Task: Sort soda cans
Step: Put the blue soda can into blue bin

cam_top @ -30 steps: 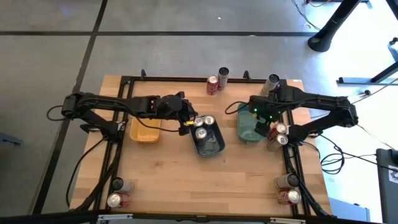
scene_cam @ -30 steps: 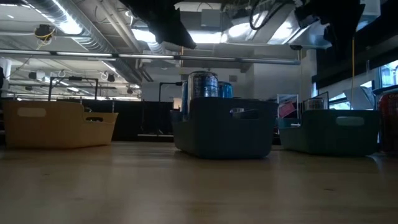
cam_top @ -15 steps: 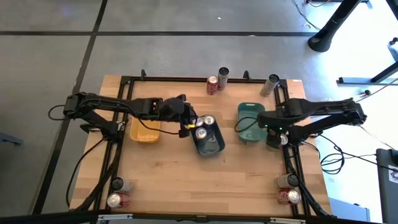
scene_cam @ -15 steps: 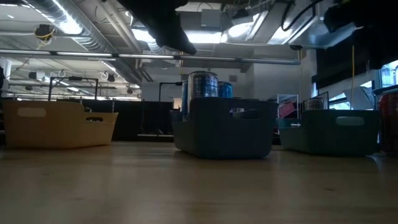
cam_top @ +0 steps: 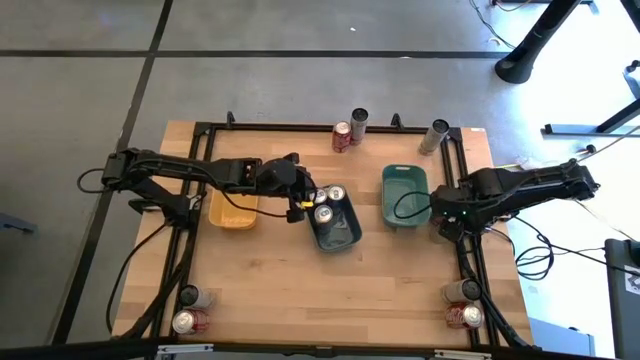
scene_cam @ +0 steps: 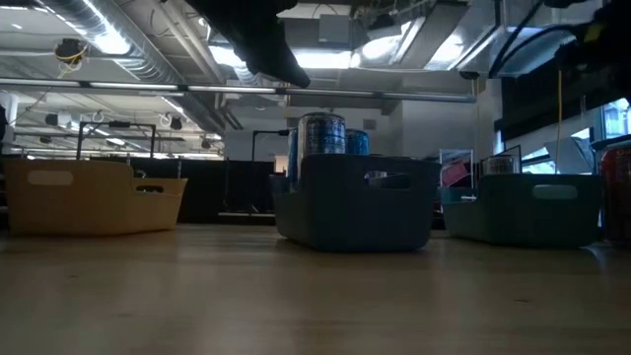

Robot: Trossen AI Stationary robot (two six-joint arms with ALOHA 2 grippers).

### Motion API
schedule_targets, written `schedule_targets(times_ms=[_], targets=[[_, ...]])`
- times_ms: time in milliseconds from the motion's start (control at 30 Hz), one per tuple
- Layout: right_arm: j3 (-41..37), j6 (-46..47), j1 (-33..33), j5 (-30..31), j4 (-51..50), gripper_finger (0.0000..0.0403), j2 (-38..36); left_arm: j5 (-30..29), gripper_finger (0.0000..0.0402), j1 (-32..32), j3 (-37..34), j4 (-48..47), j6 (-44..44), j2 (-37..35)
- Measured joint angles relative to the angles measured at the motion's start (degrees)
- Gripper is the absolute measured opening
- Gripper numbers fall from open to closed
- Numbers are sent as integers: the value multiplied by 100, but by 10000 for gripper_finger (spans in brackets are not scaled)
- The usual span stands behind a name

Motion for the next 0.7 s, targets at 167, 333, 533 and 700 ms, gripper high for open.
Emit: schedule_targets(times_ms=[167, 333, 533, 700], targets=[[-123, 8, 0, -157, -2, 324, -10, -2, 15, 0, 0, 3, 5, -1], [-241, -32, 0, -345, -2, 324, -10, -2, 15, 0, 0, 4, 5, -2], [-293, 12, -2, -370, 239, 324, -9, -4, 15, 0, 0, 7, 7, -4], [-293, 10, -2, -391, 207, 324, 105, -4, 15, 0, 0, 4, 7, -4]])
